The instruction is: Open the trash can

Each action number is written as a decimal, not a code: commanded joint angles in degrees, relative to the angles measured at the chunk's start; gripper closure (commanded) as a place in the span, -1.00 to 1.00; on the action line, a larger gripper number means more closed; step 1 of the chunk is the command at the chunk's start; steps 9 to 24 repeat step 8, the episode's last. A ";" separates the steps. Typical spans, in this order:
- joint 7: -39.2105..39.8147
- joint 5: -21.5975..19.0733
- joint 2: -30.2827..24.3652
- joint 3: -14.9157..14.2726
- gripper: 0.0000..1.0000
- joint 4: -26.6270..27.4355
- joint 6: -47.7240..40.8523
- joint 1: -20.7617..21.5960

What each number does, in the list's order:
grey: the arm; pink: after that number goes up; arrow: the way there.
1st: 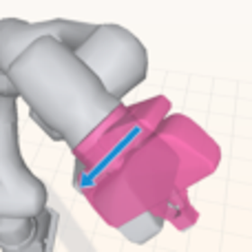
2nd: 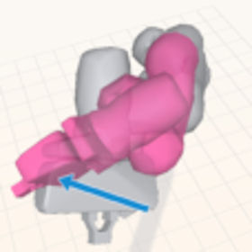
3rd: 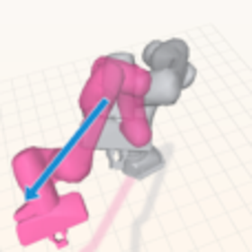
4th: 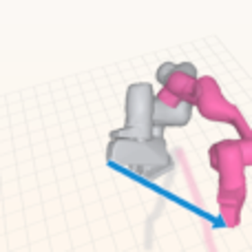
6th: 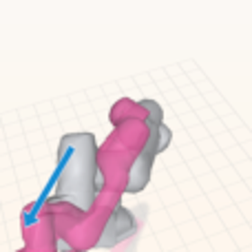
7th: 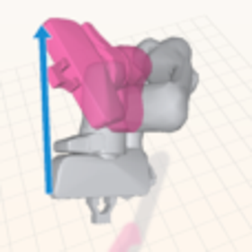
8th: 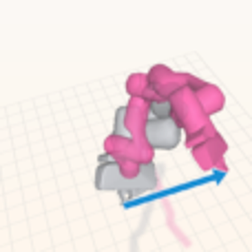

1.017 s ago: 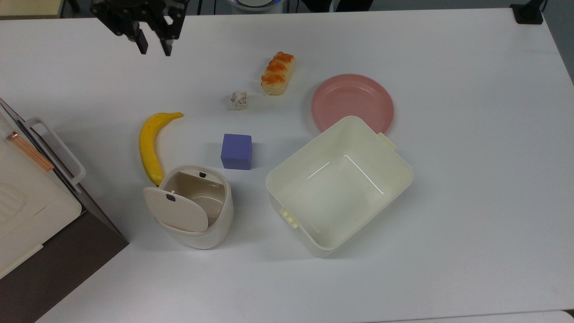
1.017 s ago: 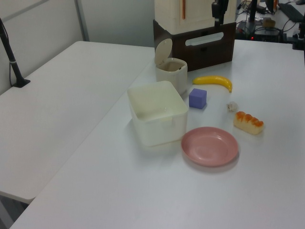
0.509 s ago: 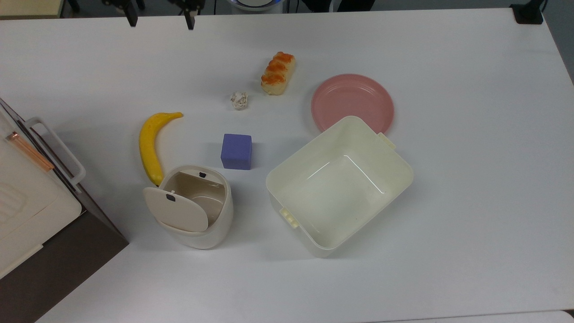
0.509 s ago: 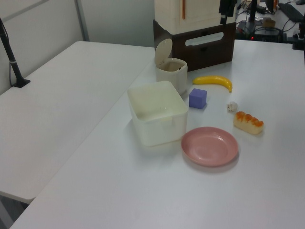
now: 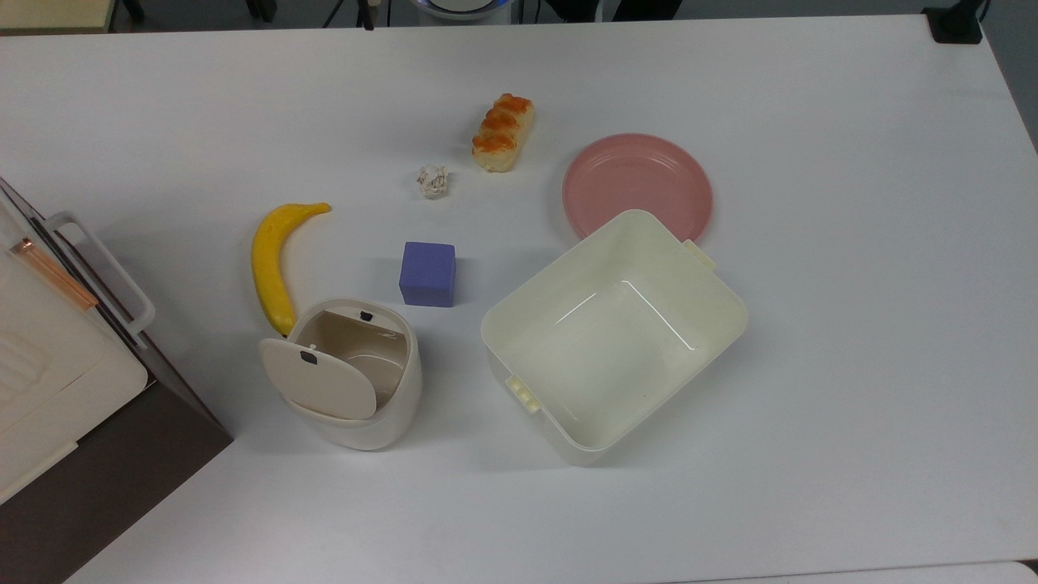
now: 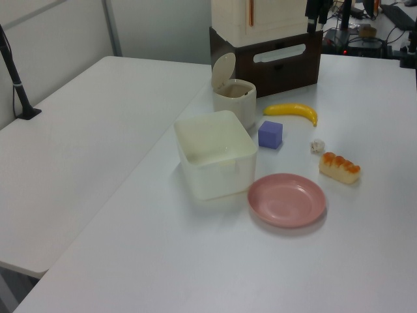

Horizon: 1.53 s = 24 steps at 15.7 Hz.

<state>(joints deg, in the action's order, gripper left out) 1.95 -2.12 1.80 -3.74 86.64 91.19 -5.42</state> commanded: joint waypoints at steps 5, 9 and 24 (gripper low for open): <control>-1.52 -1.22 -2.06 -1.53 -1.00 3.98 2.77 2.69; -1.43 -1.22 -2.06 -1.53 -1.00 3.98 2.77 2.69; -1.43 -1.22 -2.06 -1.53 -1.00 3.98 2.77 2.69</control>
